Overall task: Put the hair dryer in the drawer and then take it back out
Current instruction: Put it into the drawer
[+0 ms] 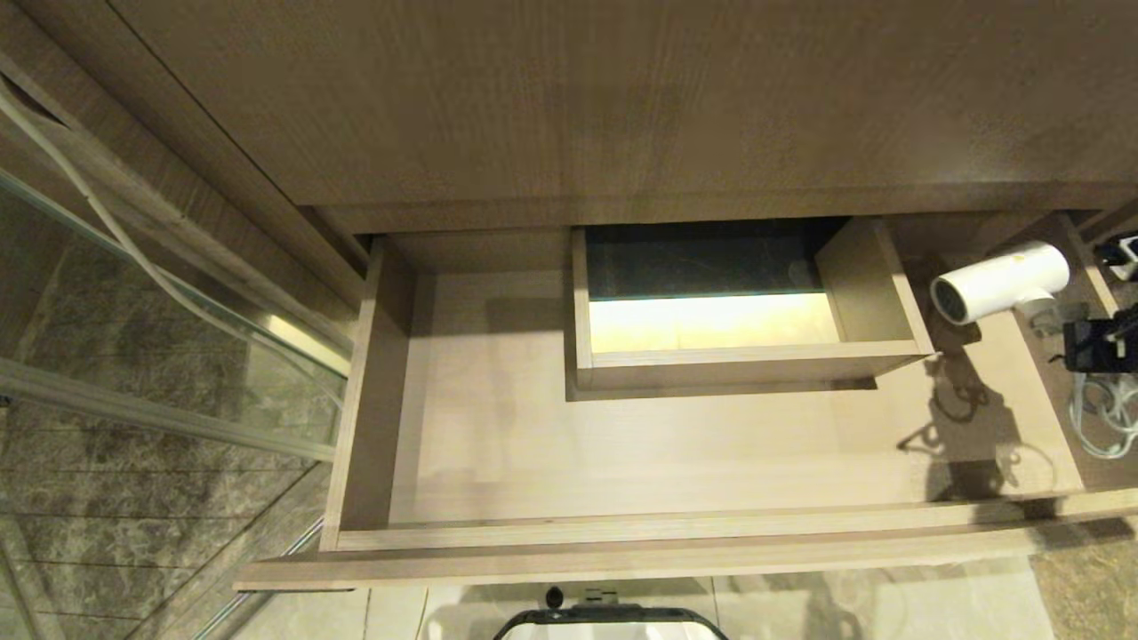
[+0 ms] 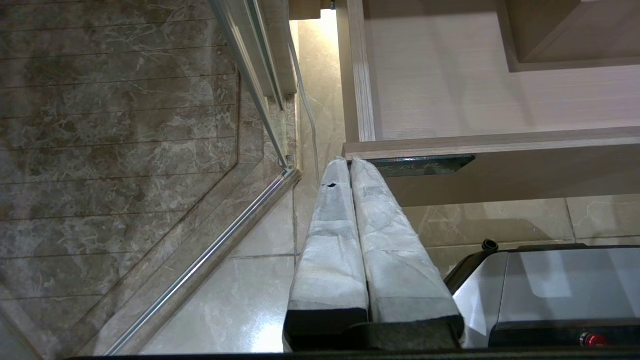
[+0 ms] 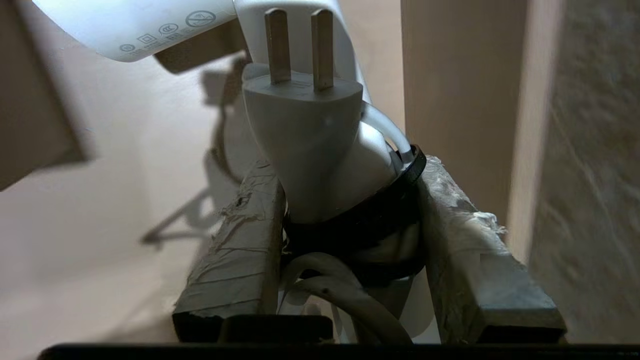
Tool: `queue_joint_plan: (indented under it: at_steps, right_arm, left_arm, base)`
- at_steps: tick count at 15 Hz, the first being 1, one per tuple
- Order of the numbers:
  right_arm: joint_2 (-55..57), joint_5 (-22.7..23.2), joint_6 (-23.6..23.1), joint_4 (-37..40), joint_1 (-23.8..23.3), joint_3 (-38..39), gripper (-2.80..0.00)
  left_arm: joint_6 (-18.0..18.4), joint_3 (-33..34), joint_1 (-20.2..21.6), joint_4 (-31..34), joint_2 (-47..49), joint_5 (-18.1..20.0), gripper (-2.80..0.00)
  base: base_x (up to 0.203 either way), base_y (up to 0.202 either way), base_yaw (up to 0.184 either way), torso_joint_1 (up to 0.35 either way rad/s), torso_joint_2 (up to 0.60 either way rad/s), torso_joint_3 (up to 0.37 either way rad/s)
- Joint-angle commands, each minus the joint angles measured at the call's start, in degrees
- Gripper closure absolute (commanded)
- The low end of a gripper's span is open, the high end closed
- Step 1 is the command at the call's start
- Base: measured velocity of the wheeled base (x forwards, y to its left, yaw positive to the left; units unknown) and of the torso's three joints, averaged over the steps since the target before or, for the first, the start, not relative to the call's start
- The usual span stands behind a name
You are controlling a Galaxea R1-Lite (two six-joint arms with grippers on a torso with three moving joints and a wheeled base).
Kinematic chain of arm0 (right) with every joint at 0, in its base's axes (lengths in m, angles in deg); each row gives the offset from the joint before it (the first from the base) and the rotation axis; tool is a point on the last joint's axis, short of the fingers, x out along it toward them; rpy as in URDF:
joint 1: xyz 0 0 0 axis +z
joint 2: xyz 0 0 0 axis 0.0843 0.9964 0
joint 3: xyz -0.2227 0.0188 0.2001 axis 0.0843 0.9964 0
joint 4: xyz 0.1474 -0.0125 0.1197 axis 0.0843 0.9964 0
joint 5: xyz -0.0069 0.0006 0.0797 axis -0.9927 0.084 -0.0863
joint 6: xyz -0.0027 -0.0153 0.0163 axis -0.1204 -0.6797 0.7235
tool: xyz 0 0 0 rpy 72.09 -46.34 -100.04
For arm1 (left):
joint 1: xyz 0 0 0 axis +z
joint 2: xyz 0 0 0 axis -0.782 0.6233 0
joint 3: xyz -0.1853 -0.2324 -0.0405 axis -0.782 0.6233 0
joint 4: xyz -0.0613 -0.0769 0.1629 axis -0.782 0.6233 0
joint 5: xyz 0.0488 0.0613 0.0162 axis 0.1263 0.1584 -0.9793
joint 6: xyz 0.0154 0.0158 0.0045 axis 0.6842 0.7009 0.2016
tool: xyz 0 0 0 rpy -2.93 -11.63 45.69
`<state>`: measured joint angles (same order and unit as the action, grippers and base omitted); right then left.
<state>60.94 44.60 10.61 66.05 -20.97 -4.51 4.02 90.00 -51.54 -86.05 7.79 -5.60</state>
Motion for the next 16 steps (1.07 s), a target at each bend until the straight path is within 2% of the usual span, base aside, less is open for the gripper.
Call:
queue_joint_plan:
  at_steps: [1,4,5,9,13,14,16]
  right_arm:
    - [16.27,-0.57,-0.46,-1.60,-0.25,-8.38,0.00]
    - [25.48,-0.94,-0.77,-5.21,0.86,-16.71,0.00]
    - [26.50,-0.72,-0.80,-6.92,1.23,-17.86,-2.80]
    - [20.67,-0.61,-0.89,-6.64,1.63,-16.42,-2.80]
    - [3.98,-0.49,-0.71,-4.74,1.52,-11.24,-2.80]
    - [-2.17,-0.12,-0.70,-3.91,1.42,-8.04,0.00]
    - [-14.28,0.95,-1.64,-0.63,1.30,0.31,0.00]
  left_arm:
    - [-0.01,0.09,0.01,-0.02,-0.02,0.06,0.00]
    - [-0.01,0.00,0.01,0.06,-0.02,0.01,0.00]
    - [-0.01,0.00,0.01,-0.02,-0.02,-0.03,0.00]
    - [-0.01,0.09,0.01,-0.02,-0.02,0.02,0.00]
    - [-0.01,0.02,0.01,-0.02,-0.02,0.04,0.00]
    - [-0.01,0.06,0.01,-0.02,-0.02,0.02,0.00]
    - [-0.01,0.02,0.01,0.00,-0.08,-0.01,0.00]
  base:
    - [0.000,0.000,0.000,0.000,0.00,0.000]
    - [0.000,0.000,0.000,0.000,0.00,0.000]
    - [0.000,0.000,0.000,0.000,0.00,0.000]
    - [0.000,0.000,0.000,0.000,0.00,0.000]
    - [0.000,0.000,0.000,0.000,0.00,0.000]
    - [0.000,0.000,0.000,0.000,0.00,0.000]
    - [0.000,0.000,0.000,0.000,0.00,0.000]
